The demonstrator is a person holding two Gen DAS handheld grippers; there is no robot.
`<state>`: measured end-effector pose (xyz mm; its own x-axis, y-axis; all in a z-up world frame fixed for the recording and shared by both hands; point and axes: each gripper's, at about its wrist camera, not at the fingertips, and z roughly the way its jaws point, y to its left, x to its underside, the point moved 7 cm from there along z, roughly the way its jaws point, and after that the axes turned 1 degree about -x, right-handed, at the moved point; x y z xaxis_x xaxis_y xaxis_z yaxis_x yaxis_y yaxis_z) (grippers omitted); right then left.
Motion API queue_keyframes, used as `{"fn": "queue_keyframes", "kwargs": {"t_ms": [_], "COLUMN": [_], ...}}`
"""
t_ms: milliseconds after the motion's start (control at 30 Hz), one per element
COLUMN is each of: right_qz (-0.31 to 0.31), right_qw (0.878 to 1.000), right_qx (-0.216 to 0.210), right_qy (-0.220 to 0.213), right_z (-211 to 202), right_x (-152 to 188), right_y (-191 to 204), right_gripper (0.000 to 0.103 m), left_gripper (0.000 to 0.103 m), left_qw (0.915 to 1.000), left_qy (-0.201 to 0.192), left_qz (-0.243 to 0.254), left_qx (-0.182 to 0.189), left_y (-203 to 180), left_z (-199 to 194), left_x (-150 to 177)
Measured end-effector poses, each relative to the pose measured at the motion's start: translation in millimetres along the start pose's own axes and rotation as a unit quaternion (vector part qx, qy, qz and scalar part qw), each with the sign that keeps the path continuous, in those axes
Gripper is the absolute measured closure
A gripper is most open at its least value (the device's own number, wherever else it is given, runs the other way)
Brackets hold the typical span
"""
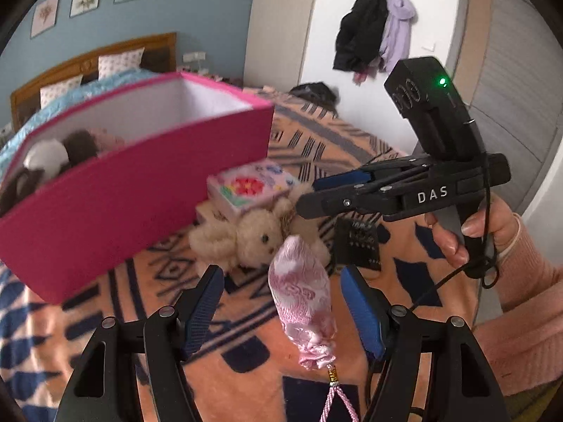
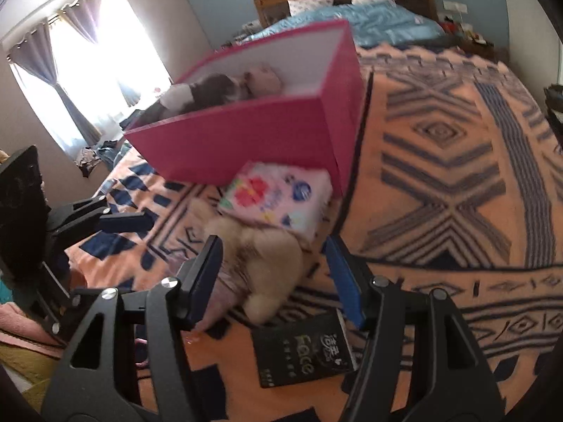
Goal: Organize objects
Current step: 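Move the right gripper to the cream plush bunny and grasp it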
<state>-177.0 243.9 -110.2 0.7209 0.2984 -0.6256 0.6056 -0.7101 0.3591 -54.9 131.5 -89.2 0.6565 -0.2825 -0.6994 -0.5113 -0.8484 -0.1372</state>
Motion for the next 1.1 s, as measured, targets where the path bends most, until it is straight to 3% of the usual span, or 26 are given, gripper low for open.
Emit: {"fn": "queue_keyframes", "kwargs": {"t_ms": [133,200,300,367,467,600,733,867,967,1100], "right_qz": [0.008,0.01,0.009,0.02,0.047,0.071,0.073,0.029,0.007,-0.026], "right_qw": [1.0,1.0,1.0,0.999,0.998,0.994,0.99,0.997,0.999,0.999], "right_qx": [-0.008,-0.014,-0.014,-0.021,-0.045,-0.083,-0.117,-0.07,-0.047,-0.039], "right_qy": [0.013,0.021,0.023,0.021,0.02,0.022,0.037,0.029,0.01,0.027], "right_z": [13,18,19,16,9,3,1,-6,-11,4], "right_x": [7,11,16,18,21,27,37,32,18,12], "right_y": [-2,0,2,2,2,9,22,25,24,26], "right_gripper": [0.044,0.057,0.06,0.069,0.074,0.077,0.079,0.077,0.057,0.054], "left_gripper": [0.033,0.034,0.034,0.035,0.035,0.035,0.036,0.036,0.036,0.036], "left_qw": [0.9992,0.9985,0.9967,0.994,0.9883,0.9834,0.9857,0.9927,0.9965,0.9983], "left_qy": [0.019,0.02,0.016,0.02,0.026,0.02,0.002,-0.014,-0.01,0.004], "left_qz": [-0.031,-0.047,-0.064,-0.075,-0.1,-0.131,-0.136,-0.105,-0.075,-0.055], "left_qx": [-0.013,-0.022,-0.047,-0.077,-0.112,-0.124,-0.099,-0.057,-0.037,-0.017], "left_y": [10,18,30,42,61,80,79,54,30,14], "left_z": [11,11,5,2,-2,-11,-22,-26,-17,-3], "left_x": [8,11,13,15,19,22,19,9,2,-4]}}
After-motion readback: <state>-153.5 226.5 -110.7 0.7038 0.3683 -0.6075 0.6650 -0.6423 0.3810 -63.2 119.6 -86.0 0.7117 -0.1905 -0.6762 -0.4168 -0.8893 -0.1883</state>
